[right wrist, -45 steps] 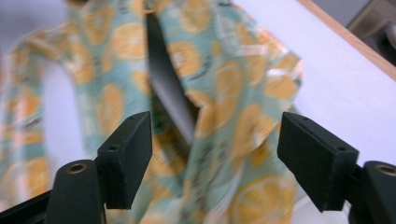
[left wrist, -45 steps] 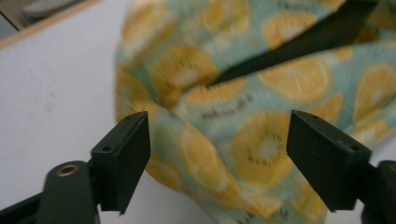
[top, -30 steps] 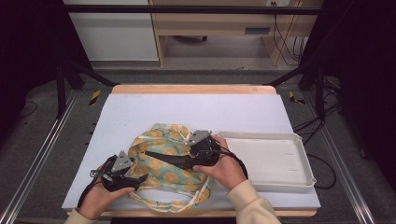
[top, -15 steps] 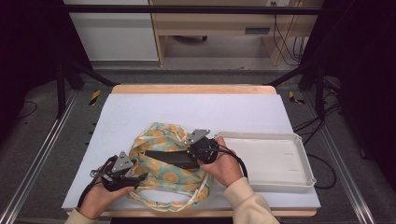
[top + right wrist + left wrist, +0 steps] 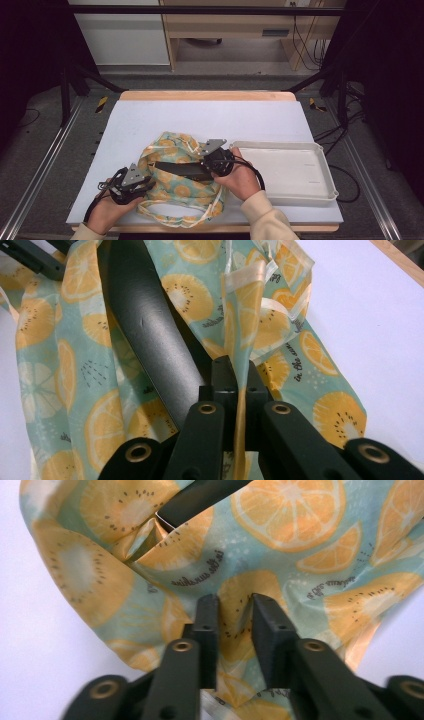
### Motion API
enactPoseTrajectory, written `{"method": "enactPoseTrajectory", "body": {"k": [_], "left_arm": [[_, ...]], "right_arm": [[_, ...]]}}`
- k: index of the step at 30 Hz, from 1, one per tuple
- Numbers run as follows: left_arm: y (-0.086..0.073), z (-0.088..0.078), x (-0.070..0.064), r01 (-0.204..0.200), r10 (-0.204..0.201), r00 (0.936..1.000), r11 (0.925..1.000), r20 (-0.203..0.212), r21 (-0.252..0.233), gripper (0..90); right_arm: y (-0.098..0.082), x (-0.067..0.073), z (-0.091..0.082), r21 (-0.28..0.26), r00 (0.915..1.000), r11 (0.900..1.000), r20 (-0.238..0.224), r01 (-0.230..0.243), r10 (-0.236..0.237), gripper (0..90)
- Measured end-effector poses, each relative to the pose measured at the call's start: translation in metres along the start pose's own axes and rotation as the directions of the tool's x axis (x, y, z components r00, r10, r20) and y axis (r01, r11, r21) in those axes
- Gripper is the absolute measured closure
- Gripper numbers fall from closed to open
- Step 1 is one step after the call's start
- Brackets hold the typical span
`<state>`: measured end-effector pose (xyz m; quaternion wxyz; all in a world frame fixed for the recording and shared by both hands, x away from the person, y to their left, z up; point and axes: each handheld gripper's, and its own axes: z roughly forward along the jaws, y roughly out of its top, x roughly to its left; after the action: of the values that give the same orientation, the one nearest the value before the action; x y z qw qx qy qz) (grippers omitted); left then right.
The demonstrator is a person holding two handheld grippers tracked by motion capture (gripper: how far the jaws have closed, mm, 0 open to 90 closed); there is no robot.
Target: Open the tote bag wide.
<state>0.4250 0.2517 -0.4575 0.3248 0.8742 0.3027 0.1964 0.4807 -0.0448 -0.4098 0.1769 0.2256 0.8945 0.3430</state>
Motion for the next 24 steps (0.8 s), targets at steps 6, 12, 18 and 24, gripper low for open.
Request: {"method": "enactPoseTrajectory", "body": {"k": [6,12,18,24], "left_arm": [[0.001,0.000,0.000,-0.034,0.034,0.9994,0.9994,-0.010,0.007,88.2],[0.002,-0.007,0.000,-0.052,0.052,0.9986,0.9986,-0.008,0.004,90.0],[-0.001,-0.020,0.000,-0.085,0.085,0.9964,0.9964,-0.006,0.006,90.0],[-0.004,-0.016,-0.003,-0.121,0.122,0.9924,0.9908,-0.015,0.061,90.0]], "right_arm": [[0.000,0.000,0.000,-0.008,0.9999,1.000,-0.008,-0.010,0.010,90.0],[0.000,-0.001,-0.002,-0.016,0.9998,1.000,-0.010,-0.019,0.019,90.0],[-0.002,-0.009,-0.005,-0.035,0.9967,0.997,0.036,-0.071,0.072,90.0],[-0.008,-0.022,-0.004,-0.013,0.9918,0.994,0.071,-0.106,0.106,90.0]]}}
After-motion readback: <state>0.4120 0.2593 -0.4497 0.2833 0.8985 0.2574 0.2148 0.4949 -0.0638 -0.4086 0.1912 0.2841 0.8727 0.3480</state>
